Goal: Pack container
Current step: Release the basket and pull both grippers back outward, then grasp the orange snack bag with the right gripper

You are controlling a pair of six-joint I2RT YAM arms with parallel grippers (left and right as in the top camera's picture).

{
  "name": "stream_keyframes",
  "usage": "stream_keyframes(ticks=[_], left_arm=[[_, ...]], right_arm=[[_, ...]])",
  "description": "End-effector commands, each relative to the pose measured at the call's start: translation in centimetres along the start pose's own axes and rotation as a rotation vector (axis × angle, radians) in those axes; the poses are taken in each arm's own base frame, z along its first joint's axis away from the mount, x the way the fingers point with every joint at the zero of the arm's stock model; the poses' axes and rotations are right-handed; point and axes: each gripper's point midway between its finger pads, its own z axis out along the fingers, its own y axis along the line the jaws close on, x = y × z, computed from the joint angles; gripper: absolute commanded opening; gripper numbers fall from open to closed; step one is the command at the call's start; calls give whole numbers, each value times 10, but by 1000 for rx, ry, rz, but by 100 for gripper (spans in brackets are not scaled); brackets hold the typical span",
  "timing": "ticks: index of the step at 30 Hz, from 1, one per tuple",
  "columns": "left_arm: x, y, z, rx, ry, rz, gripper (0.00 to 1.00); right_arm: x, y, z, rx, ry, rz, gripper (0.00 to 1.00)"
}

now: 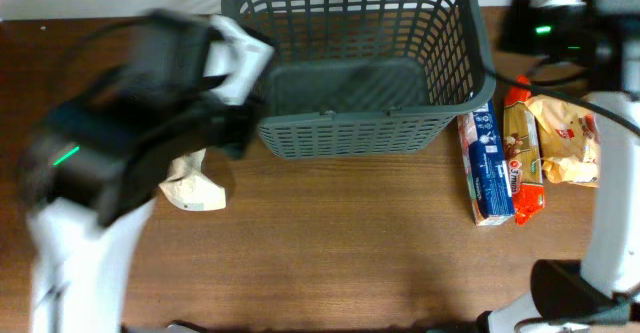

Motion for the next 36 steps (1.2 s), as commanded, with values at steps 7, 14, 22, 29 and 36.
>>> stream_keyframes(ticks=[7,14,22,29,36], left_arm=[[14,109,-65,-403,-92,-209,99],[18,127,-61,-442,-72,-248,99],[19,128,-59,-439,-63,-248,99],[18,128,-58,-439,-63,-248,99],[18,128,-59,-439,-64,-248,99]], right_arm=[[22,-162,12,467,89,178,31],[81,-225,83,584,278,234,72],[145,-285,148,669,452,143,92],[182,-294,190,540,618,-42,96],[232,-284,240,365,738,-68,99]])
